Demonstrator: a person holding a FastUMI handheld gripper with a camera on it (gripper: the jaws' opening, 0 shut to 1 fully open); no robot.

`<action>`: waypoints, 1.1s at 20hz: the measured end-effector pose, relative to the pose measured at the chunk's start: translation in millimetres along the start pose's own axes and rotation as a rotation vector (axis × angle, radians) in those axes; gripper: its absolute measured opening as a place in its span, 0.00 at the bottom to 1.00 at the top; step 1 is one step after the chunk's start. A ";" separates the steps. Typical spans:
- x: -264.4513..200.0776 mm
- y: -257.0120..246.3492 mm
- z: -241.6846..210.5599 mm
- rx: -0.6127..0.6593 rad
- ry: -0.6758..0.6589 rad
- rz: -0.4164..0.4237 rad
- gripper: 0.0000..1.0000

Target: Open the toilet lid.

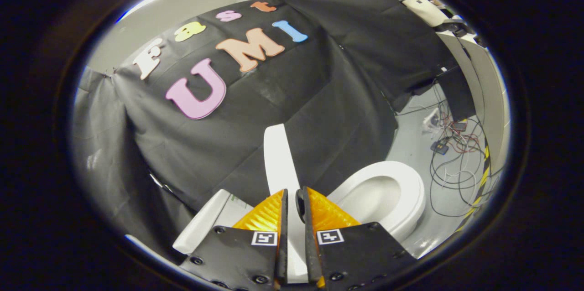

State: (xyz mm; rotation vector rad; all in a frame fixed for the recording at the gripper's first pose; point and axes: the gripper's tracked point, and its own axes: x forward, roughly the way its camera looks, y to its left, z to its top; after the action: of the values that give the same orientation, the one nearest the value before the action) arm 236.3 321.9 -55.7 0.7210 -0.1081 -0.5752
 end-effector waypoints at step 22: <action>-18.4 171.4 -105.0 -0.426 0.333 0.569 0.48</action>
State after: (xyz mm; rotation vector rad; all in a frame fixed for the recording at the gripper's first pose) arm 329.7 497.5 -21.4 0.3341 0.1167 0.0751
